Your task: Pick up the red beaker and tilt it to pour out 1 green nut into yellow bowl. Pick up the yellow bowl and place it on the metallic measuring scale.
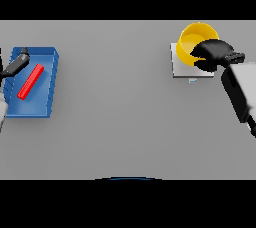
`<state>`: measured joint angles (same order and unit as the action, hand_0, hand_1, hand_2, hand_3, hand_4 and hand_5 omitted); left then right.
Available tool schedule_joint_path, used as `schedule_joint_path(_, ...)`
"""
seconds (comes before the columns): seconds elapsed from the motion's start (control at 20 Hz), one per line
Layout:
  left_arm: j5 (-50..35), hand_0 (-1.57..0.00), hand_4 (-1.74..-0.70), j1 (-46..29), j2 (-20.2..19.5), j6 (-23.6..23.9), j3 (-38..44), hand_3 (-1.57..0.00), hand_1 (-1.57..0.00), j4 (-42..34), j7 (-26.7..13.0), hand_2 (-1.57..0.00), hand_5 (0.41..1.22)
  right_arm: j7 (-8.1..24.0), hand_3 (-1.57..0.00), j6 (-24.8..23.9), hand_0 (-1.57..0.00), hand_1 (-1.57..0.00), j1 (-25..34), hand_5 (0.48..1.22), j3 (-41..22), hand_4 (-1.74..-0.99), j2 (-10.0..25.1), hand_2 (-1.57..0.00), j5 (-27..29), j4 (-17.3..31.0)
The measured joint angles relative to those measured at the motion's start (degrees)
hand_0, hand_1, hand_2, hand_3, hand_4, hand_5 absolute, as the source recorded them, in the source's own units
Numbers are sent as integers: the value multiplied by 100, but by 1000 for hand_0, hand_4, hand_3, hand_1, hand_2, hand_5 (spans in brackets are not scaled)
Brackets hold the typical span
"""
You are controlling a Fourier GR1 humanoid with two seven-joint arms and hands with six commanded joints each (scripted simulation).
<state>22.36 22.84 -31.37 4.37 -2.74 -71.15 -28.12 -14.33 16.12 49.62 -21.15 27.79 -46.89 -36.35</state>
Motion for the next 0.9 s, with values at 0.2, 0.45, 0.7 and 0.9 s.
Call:
schedule_joint_path(0.2,1,1,-720,37,14,-3,-8,1,1,75,52,1,663,0,-604,110,-507,-451,25,955,-144,-1579,2,-553,-151,61)
schedule_joint_path(0.45,-16,1,-722,77,42,-27,-13,1,1,104,-22,1,664,-278,-394,48,-165,-147,34,856,-258,-1546,18,-195,-242,100)
schedule_joint_path(0.7,11,1,-723,71,66,31,-18,1,1,95,-14,1,664,-347,-244,-1,-54,-48,107,786,-158,-1518,40,-63,-174,213)
schedule_joint_path(0.9,36,1,-726,113,24,15,-18,1,1,171,38,1,665,-225,-146,64,-21,-19,87,738,-161,-1478,14,-25,-189,331)
